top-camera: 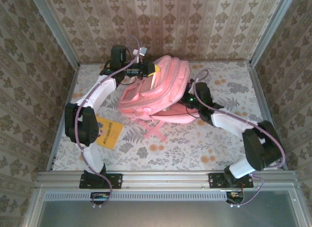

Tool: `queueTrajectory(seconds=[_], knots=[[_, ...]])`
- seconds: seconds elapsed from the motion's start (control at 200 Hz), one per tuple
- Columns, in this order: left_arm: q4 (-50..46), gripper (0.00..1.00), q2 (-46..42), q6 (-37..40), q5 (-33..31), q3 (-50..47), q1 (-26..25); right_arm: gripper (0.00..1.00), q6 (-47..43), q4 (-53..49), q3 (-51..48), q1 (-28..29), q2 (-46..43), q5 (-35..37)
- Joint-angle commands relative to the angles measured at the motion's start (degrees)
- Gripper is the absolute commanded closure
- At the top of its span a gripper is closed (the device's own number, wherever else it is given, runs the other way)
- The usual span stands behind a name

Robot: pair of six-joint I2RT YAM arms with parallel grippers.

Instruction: Pack the student bag

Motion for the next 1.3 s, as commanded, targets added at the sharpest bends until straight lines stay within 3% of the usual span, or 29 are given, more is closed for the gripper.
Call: queueTrajectory(seconds=[0.0, 0.045, 0.15, 0.225, 0.36, 0.48, 0.555, 0.64, 0.73, 0.82, 0.96, 1.145, 1.295], knots=[[2.7, 1.0, -3.6, 1.7, -1.2, 0.6, 1.1, 0.11, -6.0, -15.7, -1.6, -1.8, -8.4, 5.0], [-0.7, 1.0, -3.7, 4.0, -2.7, 1.0, 1.0, 0.11, -6.7, -20.9, -2.1, -2.5, -11.7, 8.3], [-8.4, 0.7, -4.5, 8.1, -8.8, 1.4, 0.3, 0.17, -11.3, -29.7, -3.1, -3.0, -19.4, 14.3], [-10.1, 0.57, -6.2, 8.9, -12.4, 0.0, -0.5, 0.2, -14.7, -35.9, -2.5, -2.9, -23.8, 18.2], [-12.8, 0.5, -11.5, 8.9, -21.4, -5.2, -0.7, 0.24, -18.6, -41.9, -1.9, -2.9, -29.6, 23.5], [-17.2, 0.47, -19.5, 7.6, -34.9, -12.7, -0.2, 0.27, -21.5, -42.3, -0.8, -2.5, -30.7, 19.4], [-18.3, 0.45, -25.8, 5.5, -40.2, -19.3, 1.0, 0.29, -22.8, -43.3, 0.8, -0.4, -29.4, 18.7], [-20.1, 0.36, -32.5, 3.2, -44.1, -27.1, 4.2, 0.3, -23.8, -43.2, 2.3, 2.4, -26.4, 15.7], [-26.9, 0.35, -38.1, -1.1, -49.3, -32.6, 9.5, 0.29, -25.0, -42.5, 3.7, 6.6, -22.0, 13.5], [-35.0, 0.18, -40.5, -1.9, -55.4, -35.6, 14.4, 0.27, -25.8, -41.0, 4.2, 11.2, -19.0, 14.7], [-44.9, 0.11, -36.0, -4.9, -59.5, -35.7, 20.5, 0.25, -27.0, -39.9, 4.2, 16.9, -16.3, 20.0], [-56.7, 0.11, -21.1, -7.1, -63.7, -26.7, 20.4, 0.25, -27.2, -39.7, 2.2, 18.5, -17.7, 24.1], [-57.4, 0.09, -13.1, -8.6, -65.5, -23.7, 20.6, 0.25, -27.1, -38.6, -1.9, 18.5, -22.2, 25.7]])
